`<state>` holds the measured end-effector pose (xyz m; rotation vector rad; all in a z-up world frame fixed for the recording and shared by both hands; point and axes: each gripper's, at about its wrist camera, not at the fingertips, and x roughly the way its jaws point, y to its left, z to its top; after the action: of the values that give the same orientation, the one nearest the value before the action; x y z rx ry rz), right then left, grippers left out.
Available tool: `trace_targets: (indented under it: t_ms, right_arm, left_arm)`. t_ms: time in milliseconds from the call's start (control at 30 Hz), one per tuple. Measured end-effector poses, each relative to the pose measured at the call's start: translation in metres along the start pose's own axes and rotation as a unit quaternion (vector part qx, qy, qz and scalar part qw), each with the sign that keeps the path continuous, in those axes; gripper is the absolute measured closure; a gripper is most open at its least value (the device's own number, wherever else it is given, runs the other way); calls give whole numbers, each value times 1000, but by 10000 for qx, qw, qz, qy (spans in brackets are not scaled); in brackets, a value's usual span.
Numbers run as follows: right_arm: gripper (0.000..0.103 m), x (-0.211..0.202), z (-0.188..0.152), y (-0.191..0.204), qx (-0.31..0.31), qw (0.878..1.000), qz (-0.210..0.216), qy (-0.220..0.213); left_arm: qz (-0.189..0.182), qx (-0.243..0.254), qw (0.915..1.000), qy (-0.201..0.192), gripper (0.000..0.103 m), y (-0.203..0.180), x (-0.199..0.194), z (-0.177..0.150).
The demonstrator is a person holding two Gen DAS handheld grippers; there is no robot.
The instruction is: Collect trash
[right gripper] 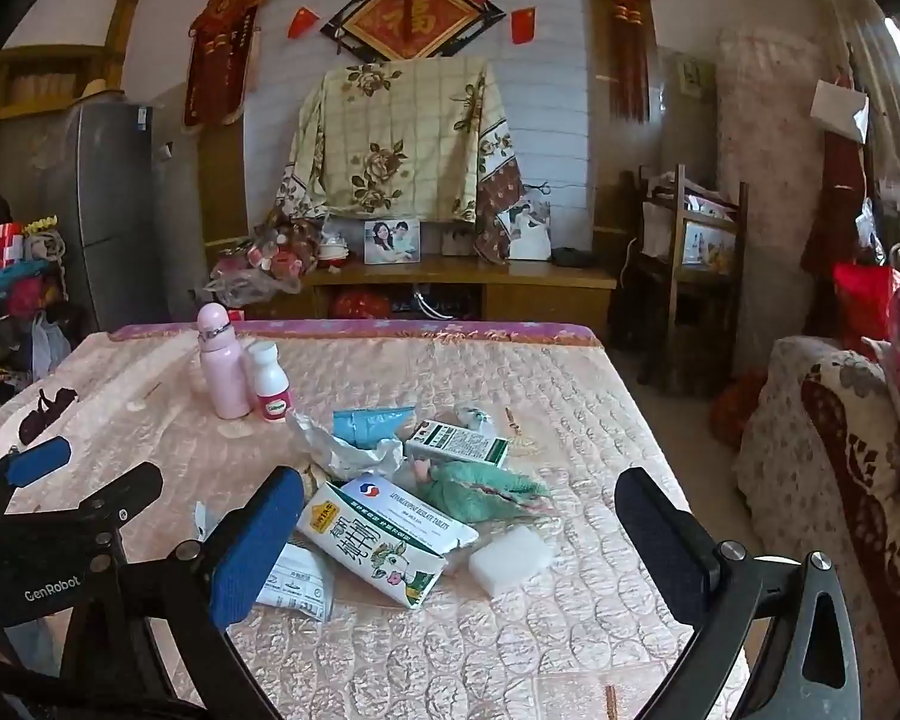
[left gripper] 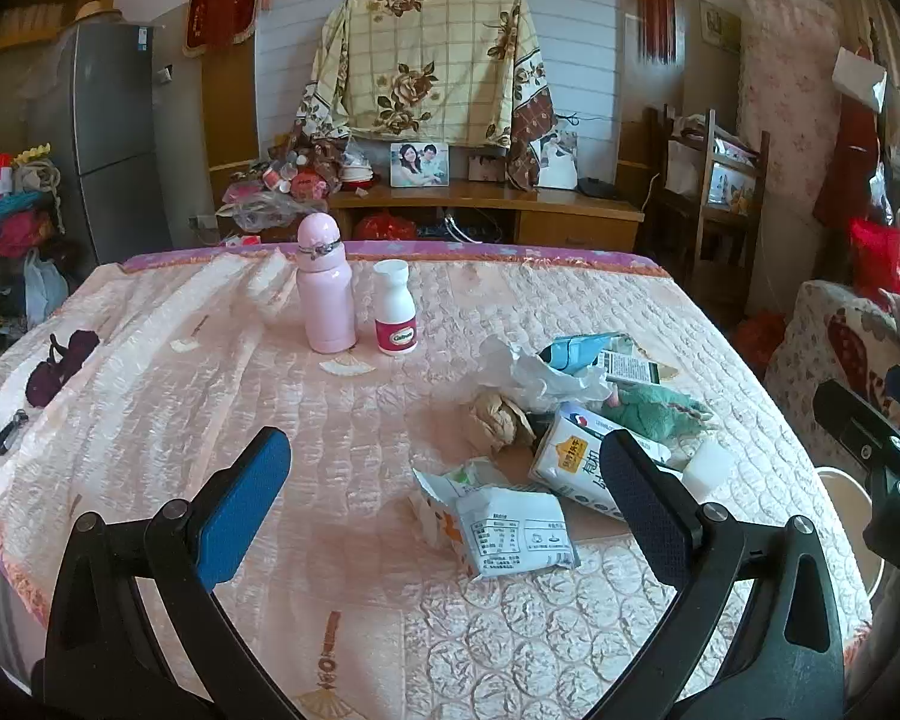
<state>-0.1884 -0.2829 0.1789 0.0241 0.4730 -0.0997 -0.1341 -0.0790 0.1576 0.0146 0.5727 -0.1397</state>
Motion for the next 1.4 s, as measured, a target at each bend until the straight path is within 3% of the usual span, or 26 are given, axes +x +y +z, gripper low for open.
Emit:
trace_targets:
  t_ms: [1400]
  right_arm:
    - [0, 4, -2, 1, -20, 10000, -2, 17]
  left_arm:
    - [-28, -26, 10000, -19, 1, -4, -2, -1]
